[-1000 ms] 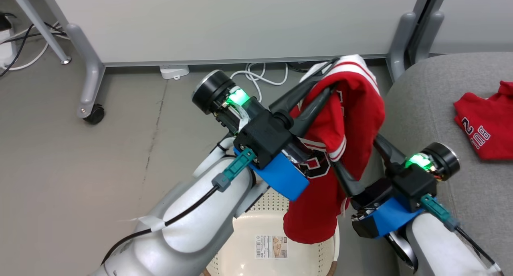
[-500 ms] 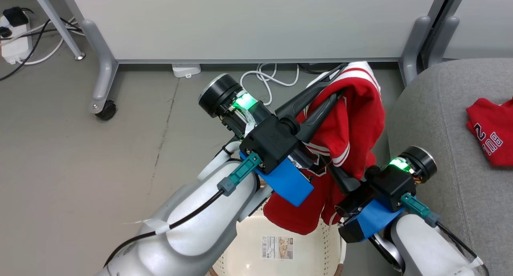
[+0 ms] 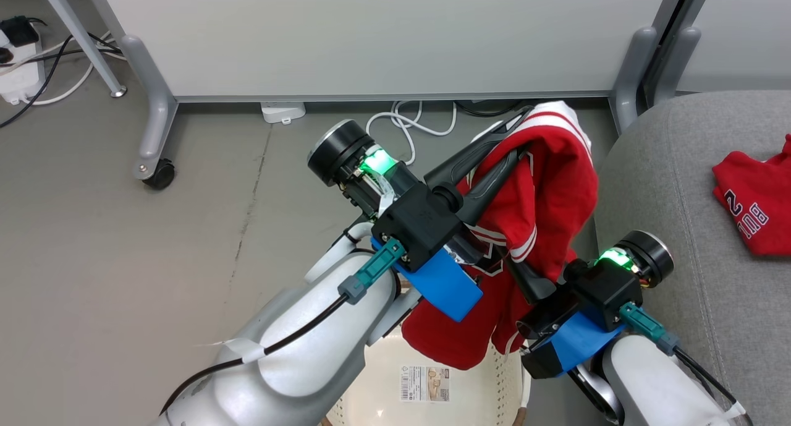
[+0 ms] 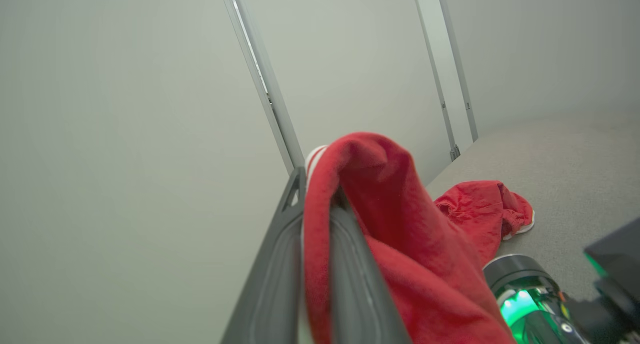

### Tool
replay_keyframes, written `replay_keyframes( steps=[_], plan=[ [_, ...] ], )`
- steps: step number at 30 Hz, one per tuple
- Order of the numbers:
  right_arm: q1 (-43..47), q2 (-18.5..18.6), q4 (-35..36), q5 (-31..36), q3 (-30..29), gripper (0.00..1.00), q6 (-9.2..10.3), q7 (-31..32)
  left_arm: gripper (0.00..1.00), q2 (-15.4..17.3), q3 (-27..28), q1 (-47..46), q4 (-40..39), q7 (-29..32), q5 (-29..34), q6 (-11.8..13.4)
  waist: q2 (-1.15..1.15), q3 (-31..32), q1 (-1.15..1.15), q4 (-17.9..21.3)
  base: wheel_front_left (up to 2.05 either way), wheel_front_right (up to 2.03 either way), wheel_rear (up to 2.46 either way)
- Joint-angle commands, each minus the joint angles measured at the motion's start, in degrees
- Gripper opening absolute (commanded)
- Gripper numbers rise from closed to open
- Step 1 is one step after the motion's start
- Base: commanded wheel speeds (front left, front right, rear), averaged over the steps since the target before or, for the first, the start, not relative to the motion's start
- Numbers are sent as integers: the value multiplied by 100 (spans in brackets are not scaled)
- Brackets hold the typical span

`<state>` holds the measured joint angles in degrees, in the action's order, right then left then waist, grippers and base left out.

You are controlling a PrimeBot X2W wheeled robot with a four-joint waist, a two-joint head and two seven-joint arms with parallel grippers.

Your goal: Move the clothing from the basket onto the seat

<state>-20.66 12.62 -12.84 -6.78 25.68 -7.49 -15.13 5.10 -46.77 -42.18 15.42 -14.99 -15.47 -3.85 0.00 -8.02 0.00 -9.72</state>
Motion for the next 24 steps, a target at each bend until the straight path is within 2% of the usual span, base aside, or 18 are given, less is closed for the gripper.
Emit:
replay_keyframes(
  steps=[1,3,4,5,6,15,24],
  plan=[
    [63,-22,34,-26,-22,0,-1,-2,0,23,7,32,26,-29,6,4,0,-7,0,-3,0,0,0],
    [60,-21,38,-16,-34,0,-1,-2,0,19,0,29,51,-29,-12,5,0,-17,0,-7,0,0,0],
    [55,-21,39,-11,-42,0,-1,-2,4,14,7,22,61,-29,-24,22,0,-25,0,-9,0,0,0],
    [49,-22,45,-4,-55,0,-1,-2,64,8,11,25,88,-13,-54,30,0,-32,0,-10,0,0,0],
    [42,-23,52,-1,-64,0,-1,-2,100,1,16,20,91,-6,-69,30,0,-38,0,-11,0,0,0],
    [28,-38,71,41,-179,0,-1,-2,100,22,-40,-25,156,-4,-98,11,0,-111,0,-17,0,0,0],
    [-63,-59,112,98,-631,0,-1,-2,100,102,-195,93,180,57,-101,-12,0,-357,0,113,0,0,0]
  ],
)
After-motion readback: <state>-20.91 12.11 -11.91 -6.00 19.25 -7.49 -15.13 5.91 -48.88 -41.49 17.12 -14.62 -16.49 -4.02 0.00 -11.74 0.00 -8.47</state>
